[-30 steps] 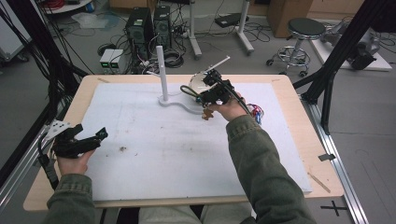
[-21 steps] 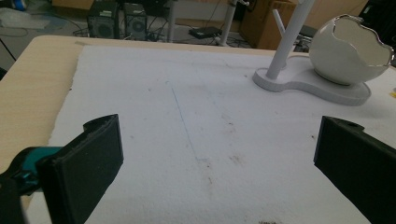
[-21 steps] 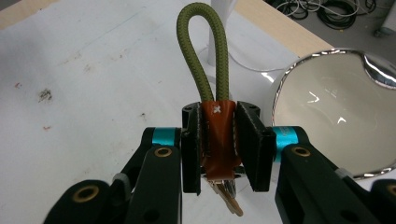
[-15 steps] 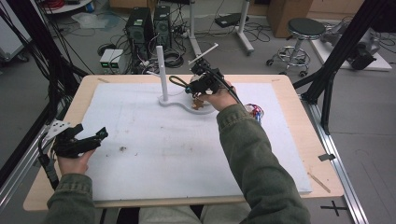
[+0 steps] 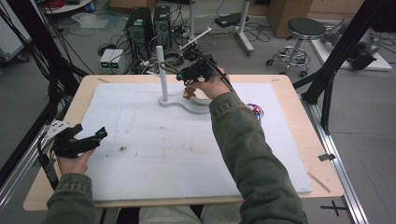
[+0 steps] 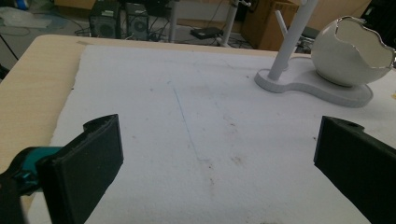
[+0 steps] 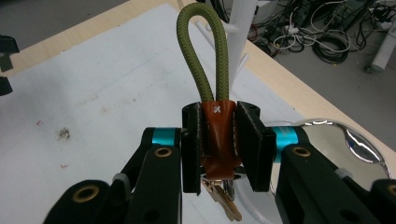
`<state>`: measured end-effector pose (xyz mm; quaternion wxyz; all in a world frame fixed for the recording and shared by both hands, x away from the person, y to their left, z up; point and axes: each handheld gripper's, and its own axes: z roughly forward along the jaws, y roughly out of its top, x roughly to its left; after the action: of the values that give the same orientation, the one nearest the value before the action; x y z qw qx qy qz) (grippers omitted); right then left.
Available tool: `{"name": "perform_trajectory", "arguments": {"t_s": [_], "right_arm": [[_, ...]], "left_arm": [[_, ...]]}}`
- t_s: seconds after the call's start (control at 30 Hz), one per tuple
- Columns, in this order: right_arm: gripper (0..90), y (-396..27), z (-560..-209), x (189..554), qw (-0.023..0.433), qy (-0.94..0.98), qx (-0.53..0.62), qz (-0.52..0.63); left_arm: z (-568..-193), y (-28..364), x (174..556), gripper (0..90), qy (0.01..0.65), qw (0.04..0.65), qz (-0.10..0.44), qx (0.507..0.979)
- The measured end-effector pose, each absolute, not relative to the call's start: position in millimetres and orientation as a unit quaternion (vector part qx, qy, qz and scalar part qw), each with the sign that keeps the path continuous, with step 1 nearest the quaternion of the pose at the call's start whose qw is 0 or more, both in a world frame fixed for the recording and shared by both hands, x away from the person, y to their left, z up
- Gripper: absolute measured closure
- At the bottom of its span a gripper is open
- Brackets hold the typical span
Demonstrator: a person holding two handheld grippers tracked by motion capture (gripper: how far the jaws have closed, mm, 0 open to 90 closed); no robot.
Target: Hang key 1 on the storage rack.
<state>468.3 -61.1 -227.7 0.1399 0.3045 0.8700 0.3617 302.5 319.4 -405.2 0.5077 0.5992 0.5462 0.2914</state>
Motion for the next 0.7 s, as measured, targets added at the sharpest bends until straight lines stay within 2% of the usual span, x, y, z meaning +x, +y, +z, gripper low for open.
{"name": "perform_trajectory", "arguments": {"t_s": [0.7], "right_arm": [[71.5, -43.9, -240.5, 489.8, 0.142, 0.873, 0.314, 0.344]], "left_arm": [[-405.6, 321.0, 303.1, 1.8, 0.547, 0.509, 0.29, 0.598]]}}
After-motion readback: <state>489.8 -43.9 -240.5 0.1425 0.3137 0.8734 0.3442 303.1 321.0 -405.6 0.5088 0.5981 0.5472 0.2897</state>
